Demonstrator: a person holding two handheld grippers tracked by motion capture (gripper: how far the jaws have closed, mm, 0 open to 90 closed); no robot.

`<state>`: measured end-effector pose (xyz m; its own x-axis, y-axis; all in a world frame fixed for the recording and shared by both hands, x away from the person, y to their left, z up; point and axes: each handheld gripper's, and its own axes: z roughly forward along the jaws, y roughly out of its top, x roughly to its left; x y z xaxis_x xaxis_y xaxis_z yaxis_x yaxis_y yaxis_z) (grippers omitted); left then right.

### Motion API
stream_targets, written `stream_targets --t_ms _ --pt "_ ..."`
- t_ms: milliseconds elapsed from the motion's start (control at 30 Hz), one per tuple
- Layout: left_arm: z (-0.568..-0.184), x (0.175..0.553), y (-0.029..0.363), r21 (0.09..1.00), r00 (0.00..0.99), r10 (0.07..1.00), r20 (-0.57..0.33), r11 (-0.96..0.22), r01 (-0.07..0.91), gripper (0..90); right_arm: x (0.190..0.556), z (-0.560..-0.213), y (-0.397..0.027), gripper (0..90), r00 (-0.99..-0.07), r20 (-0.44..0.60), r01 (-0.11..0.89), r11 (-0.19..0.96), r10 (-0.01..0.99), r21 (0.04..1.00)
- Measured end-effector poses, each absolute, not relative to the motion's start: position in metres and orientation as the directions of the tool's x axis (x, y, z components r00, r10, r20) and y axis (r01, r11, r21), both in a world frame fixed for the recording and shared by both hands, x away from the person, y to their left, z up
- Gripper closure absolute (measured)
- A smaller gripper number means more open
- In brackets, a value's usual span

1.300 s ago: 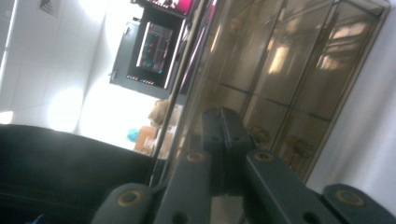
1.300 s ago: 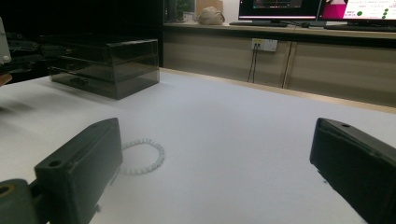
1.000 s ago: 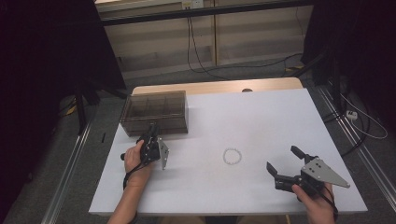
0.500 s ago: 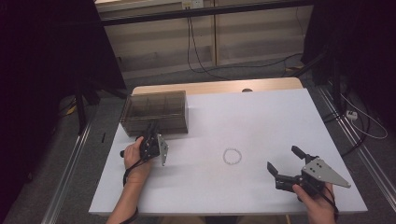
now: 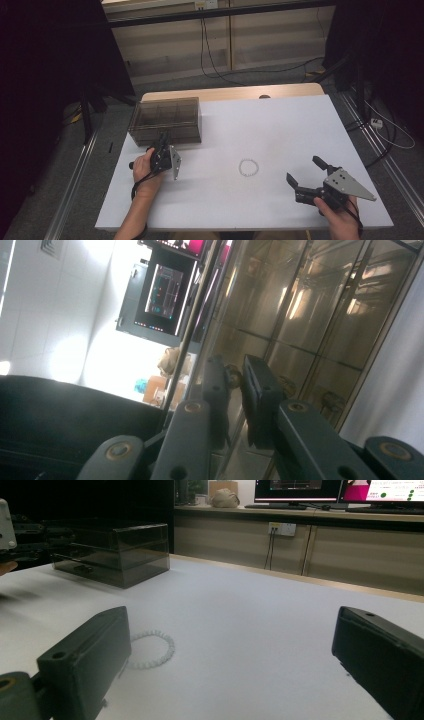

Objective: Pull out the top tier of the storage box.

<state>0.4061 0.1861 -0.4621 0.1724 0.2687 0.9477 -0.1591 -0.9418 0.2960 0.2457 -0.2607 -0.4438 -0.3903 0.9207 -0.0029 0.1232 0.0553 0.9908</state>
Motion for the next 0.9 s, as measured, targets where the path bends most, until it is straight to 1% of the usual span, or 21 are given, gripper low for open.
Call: stream_targets --t_ms 100,133,167,200,267,333,500,567,600,633,667,900 --pt "-0.462 0.404 0.188 0.296 0.173 0.267 0.948 -0.939 -0.174 82.0 0.246 -0.443 -0.26 1.9 -0.39 -0.006 0.12 0.057 0.921 0.991" --pt "-0.461 0.402 0.189 0.295 0.172 0.264 0.949 -0.938 -0.183 88.4 0.246 -0.444 -0.26 1.9 -0.392 -0.006 0.119 0.057 0.92 0.991" --pt "-0.46 0.402 0.19 0.286 0.184 0.253 0.95 -0.941 -0.181 90.0 0.246 -0.444 -0.26 1.9 -0.393 -0.007 0.12 0.059 0.919 0.991" --pt "-0.461 0.402 0.19 0.294 0.188 0.26 0.947 -0.937 -0.187 90.0 0.246 -0.444 -0.259 1.9 -0.393 -0.007 0.121 0.06 0.919 0.991" --pt "-0.462 0.402 0.192 0.269 0.182 0.237 0.954 -0.946 -0.182 90.0 0.246 -0.444 -0.259 1.9 -0.395 -0.008 0.121 0.06 0.919 0.991" --pt "-0.463 0.402 0.193 0.272 0.184 0.237 0.954 -0.943 -0.194 90.0 0.246 -0.444 -0.259 1.9 -0.394 -0.008 0.122 0.061 0.919 0.991" --pt "-0.464 0.404 0.193 0.248 0.167 0.216 0.962 -0.947 -0.202 80.4 0.246 -0.443 -0.259 1.9 -0.391 -0.011 0.12 0.063 0.92 0.991" --pt "-0.463 0.406 0.194 0.239 0.161 0.209 0.965 -0.951 -0.197 80.1 0.246 -0.443 -0.259 2.0 -0.393 -0.014 0.119 0.065 0.92 0.991" --pt "-0.463 0.407 0.194 0.25 0.173 0.218 0.961 -0.949 -0.191 80.1 0.246 -0.443 -0.259 2.0 -0.392 -0.014 0.119 0.065 0.92 0.991" --pt "-0.462 0.408 0.195 0.254 0.153 0.226 0.962 -0.948 -0.191 80.0 0.246 -0.444 -0.259 1.9 -0.392 -0.014 0.12 0.066 0.92 0.991" --pt "-0.461 0.41 0.195 0.258 0.156 0.23 0.961 -0.947 -0.192 80.0 0.246 -0.444 -0.259 2.0 -0.392 -0.013 0.12 0.065 0.92 0.991" --pt "-0.463 0.414 0.193 0.239 0.172 0.206 0.963 -0.951 -0.198 79.9 0.247 -0.443 -0.259 1.9 -0.392 -0.015 0.118 0.066 0.92 0.991"
